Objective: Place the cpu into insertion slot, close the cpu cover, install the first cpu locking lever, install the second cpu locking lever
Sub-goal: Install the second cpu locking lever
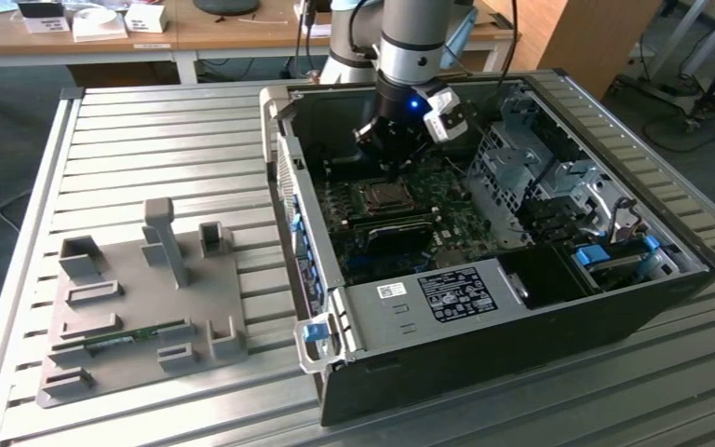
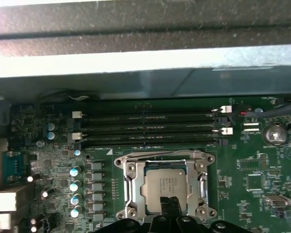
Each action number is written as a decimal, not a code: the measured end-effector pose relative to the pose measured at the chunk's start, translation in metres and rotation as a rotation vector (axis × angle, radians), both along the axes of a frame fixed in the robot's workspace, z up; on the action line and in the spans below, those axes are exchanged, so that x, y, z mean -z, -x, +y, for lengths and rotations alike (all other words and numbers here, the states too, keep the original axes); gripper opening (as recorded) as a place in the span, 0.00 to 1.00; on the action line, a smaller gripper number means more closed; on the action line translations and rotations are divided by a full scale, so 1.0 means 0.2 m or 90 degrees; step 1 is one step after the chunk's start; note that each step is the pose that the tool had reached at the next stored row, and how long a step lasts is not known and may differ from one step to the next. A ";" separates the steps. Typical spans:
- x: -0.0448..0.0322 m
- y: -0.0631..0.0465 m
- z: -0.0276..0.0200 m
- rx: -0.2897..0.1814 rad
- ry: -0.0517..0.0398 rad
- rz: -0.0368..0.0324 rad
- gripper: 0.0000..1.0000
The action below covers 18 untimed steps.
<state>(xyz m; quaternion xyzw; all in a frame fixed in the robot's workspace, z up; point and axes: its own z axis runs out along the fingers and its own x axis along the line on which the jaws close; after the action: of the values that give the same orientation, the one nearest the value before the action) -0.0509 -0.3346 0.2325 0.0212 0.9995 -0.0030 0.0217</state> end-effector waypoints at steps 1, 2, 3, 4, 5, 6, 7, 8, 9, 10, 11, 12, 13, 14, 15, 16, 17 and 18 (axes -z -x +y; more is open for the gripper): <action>0.000 0.00 0.000 0.000 0.0001 0.0022 0.11; 0.000 0.00 0.000 0.000 0.0000 0.0024 0.11; 0.000 0.00 0.000 0.000 0.0000 0.0027 0.11; 0.000 0.00 0.000 0.000 0.0000 0.0029 0.11; 0.000 0.00 0.000 0.000 -0.0001 0.0032 0.11; 0.000 0.00 0.000 0.000 -0.0001 0.0034 0.11; -0.001 0.00 0.000 0.000 -0.0001 0.0034 0.11; -0.004 0.00 0.000 0.000 -0.0001 0.0036 0.11; -0.008 0.00 0.000 0.000 -0.0001 0.0037 0.11; -0.012 0.00 0.000 0.000 -0.0001 0.0037 0.11; -0.017 0.00 0.000 0.000 -0.0001 0.0037 0.11; -0.023 0.00 0.000 0.000 -0.0001 0.0038 0.11; -0.029 0.00 0.000 0.000 -0.0001 0.0038 0.11; -0.034 0.00 0.000 0.000 -0.0001 0.0038 0.11; -0.038 0.00 0.000 0.000 0.0000 0.0038 0.11; -0.038 0.00 0.000 0.000 -0.0002 0.0037 0.11; -0.038 0.00 0.000 0.000 -0.0002 0.0037 0.11; -0.038 0.00 0.000 0.000 -0.0003 0.0037 0.11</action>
<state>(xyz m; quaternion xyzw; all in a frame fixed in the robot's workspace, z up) -0.0509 -0.3345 0.2401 0.0212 0.9996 -0.0029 0.0189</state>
